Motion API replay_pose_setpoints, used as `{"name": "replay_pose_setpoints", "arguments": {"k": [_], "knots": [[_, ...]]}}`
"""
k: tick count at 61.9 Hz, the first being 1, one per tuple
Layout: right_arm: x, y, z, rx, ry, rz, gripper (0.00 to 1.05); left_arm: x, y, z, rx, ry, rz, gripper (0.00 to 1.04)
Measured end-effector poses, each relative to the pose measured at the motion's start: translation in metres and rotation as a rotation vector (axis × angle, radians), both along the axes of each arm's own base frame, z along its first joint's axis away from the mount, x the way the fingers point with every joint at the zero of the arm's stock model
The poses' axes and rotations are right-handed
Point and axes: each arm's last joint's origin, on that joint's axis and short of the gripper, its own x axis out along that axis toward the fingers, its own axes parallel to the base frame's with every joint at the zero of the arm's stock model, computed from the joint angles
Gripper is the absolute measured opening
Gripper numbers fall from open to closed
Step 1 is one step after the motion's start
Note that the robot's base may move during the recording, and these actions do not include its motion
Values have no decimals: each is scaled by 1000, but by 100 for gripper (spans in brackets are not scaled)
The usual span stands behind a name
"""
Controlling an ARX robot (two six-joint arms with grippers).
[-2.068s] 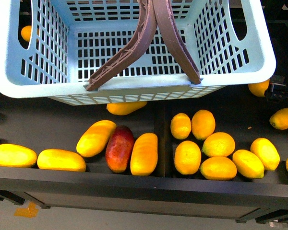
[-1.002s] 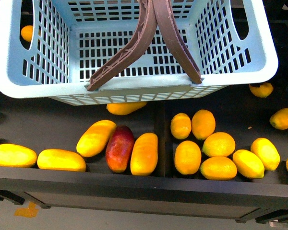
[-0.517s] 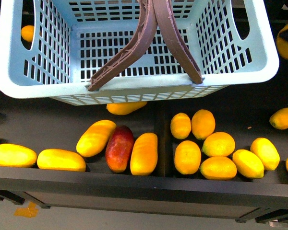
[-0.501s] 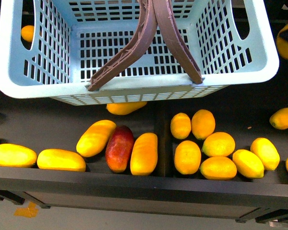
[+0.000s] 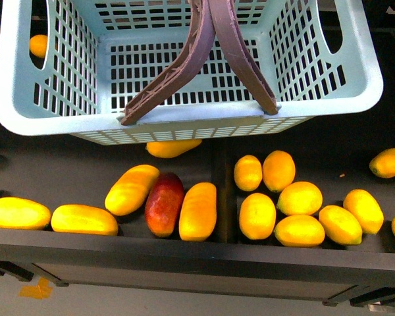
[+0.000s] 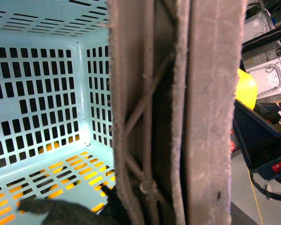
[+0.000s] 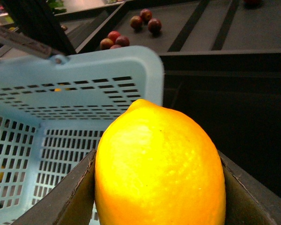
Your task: Pick lemon and mango into basket
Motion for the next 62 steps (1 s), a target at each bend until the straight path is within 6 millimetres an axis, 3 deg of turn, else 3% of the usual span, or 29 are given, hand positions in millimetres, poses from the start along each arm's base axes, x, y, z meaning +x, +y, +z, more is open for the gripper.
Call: {"name": "replay_pose_setpoints", "arguments": {"k": [8,25,38,52,62], "knots": [[5,20,-11,-16,55,6,62,0,0,0,0,0,1,14],[6,48,-10,-27,73,59,62,0,0,0,1,0,1,14],[6,69,-21,-48,113,84,62,0,0,0,0,0,0,14],[11,80,-23,-36,96,61,95,0,0,0,0,0,0,14],[3,73,-7,2,22,-25,96,0,0,-1,2,1,4,14]]}}
